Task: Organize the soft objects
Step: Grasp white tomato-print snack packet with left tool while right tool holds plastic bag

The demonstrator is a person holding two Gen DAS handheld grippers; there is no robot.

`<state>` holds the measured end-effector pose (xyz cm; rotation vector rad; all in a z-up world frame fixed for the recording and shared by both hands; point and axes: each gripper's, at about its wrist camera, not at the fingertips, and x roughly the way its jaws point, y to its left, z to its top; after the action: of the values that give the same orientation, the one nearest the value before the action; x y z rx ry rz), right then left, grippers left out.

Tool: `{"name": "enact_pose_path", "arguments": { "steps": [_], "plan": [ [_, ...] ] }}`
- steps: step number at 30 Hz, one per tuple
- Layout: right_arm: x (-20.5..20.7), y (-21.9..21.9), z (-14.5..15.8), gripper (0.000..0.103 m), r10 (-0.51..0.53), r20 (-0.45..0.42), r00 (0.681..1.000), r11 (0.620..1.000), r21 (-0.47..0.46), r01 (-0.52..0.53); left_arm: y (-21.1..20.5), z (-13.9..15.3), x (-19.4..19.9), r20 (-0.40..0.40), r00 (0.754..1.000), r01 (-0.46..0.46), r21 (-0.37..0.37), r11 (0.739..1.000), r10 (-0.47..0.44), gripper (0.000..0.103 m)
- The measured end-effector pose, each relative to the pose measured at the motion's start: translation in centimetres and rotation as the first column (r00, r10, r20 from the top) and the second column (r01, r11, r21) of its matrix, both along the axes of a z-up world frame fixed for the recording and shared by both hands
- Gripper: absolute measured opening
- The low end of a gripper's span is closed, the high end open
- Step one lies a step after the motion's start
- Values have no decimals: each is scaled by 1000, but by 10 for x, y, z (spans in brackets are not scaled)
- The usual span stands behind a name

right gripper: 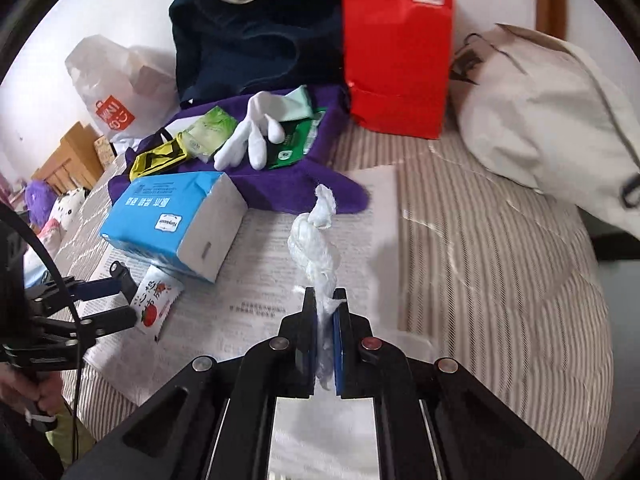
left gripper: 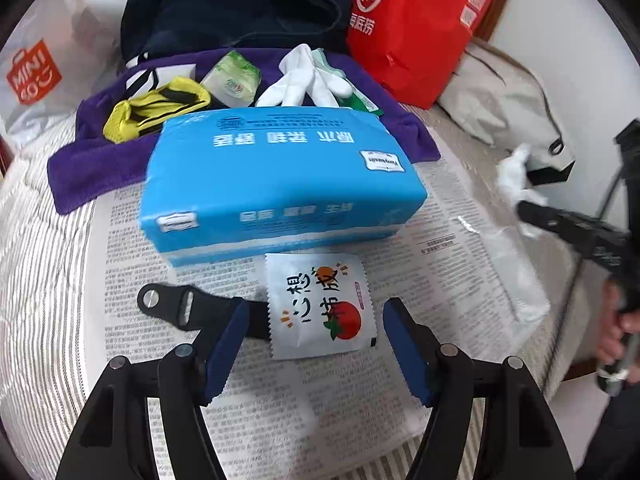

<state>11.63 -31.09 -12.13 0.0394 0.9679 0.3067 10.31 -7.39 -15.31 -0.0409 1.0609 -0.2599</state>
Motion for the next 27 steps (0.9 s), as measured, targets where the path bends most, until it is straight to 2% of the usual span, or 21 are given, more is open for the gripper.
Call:
{"name": "enact_pose_path", "arguments": {
  "steps": [5, 8, 10, 15, 16, 17, 18, 19, 23, 27],
  "plan": [
    [-16, -17, 11, 7, -39, 23, 999, 999, 27, 38, -16, -11, 4, 1, 999, 42, 73, 996, -42, 69],
    [-20, -22, 9, 7, -52, 13, 999, 998, 29, 52, -22, -13, 2, 16, 999, 50, 108, 993, -52, 73],
    [-21, -24, 5, 7, -57, 1, 998, 998, 28, 57, -24, -14, 2, 22, 999, 45, 116, 992, -48, 77],
    [-22, -27, -2, 7, -62, -17, 998, 997, 33, 63, -26, -16, 3, 44, 999, 19, 128, 992, -25, 77],
    [-22, -27, -2, 7, -64, -18, 998, 997, 31, 65, -27, -16, 3, 50, 998, 18, 136, 990, -25, 75],
    [-22, -26, -3, 7, -63, -19, 998, 998, 30, 64, -27, -16, 2, 62, 998, 15, 152, 988, -25, 62],
    [-22, -26, -4, 7, -61, -21, 998, 998, 31, 62, -27, -15, 1, 78, 996, 19, 165, 986, -33, 56],
    [-22, -26, -4, 7, -61, -22, 998, 998, 32, 62, -25, -16, 1, 79, 996, 25, 154, 988, -37, 56],
    [-23, -25, -5, 7, -58, -22, 998, 998, 37, 59, -17, -13, 1, 82, 996, 9, 124, 992, -19, 39],
    [-22, -24, -7, 7, -61, -25, 998, 997, 45, 62, -10, -10, 0, 79, 997, 5, 73, 997, -11, 37]
  ]
}}
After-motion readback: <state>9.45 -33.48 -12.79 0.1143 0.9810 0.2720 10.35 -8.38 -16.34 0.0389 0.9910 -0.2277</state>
